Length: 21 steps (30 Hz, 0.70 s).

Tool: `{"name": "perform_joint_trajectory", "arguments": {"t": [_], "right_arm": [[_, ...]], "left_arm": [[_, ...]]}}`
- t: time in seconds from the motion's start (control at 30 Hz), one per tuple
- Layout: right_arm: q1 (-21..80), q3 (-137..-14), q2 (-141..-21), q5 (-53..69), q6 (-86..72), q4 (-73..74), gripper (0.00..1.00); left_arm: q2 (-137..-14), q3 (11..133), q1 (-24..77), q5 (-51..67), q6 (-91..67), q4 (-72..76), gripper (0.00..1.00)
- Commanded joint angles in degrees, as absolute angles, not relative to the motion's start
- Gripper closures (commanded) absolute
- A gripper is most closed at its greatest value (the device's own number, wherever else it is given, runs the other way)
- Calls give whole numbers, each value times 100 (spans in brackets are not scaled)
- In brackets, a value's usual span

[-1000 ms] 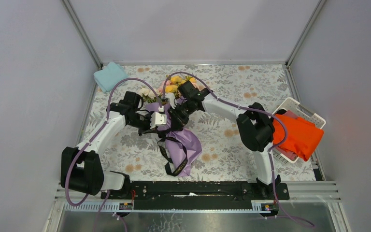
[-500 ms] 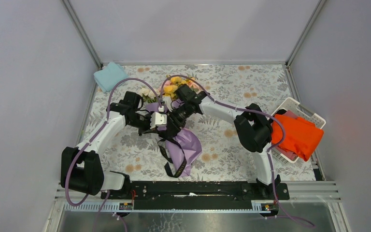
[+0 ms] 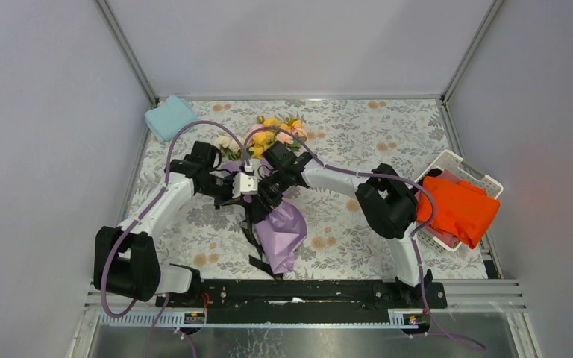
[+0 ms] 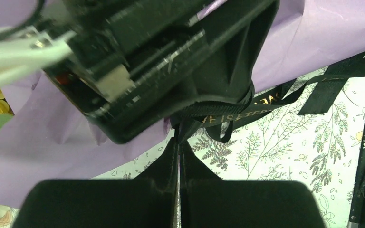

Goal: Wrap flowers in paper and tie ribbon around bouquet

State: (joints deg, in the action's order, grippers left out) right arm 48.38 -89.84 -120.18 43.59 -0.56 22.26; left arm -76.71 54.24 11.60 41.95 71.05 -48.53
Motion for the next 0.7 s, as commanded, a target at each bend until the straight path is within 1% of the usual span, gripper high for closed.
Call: {"name": "perform_joint_trajectory", "arguments": {"t": [0.0, 0.1, 0.2, 0.3, 0.33, 0.4, 0.5, 0.53, 0.57, 0.67], "right_arm": [[4993, -8633, -11724, 3925, -691, 1396, 59], [4984, -8601, -11715, 3825, -805, 1267, 63], [4943, -8646, -11771, 3807, -819, 1344, 63], [4878, -8514, -11723, 3833, -911, 1193, 63], [4849, -8466, -11705, 3866, -963, 1121, 63], [4796, -8418, -11682, 3947, -1027, 1007, 63], [4741, -8412, -11694, 4075, -1037, 979, 63], [4723, -8419, -11698, 4104, -1037, 983, 63], [4706, -8410, -11703, 4131, -1032, 1005, 63], [4685, -8411, -11724, 4207, -962, 1062, 63]], "left_arm": [[-7587, 5247, 1204, 4146, 7166, -4669, 100], [-7576, 4936, 1196, 3745, 7588, -4321, 100], [-7662, 4837, 1175, 3347, 7468, -3707, 100], [-7720, 4903, 1119, 3330, 7496, -3594, 100], [-7745, 4878, 1100, 3270, 7550, -3594, 98], [-7768, 4750, 1041, 3129, 7795, -3615, 81], [-7717, 4626, 869, 3023, 8226, -3758, 60], [-7689, 4698, 802, 3036, 8276, -3849, 55], [-7675, 4809, 734, 3066, 8325, -4060, 50], [-7615, 5305, 651, 3125, 8800, -4967, 46]]}}
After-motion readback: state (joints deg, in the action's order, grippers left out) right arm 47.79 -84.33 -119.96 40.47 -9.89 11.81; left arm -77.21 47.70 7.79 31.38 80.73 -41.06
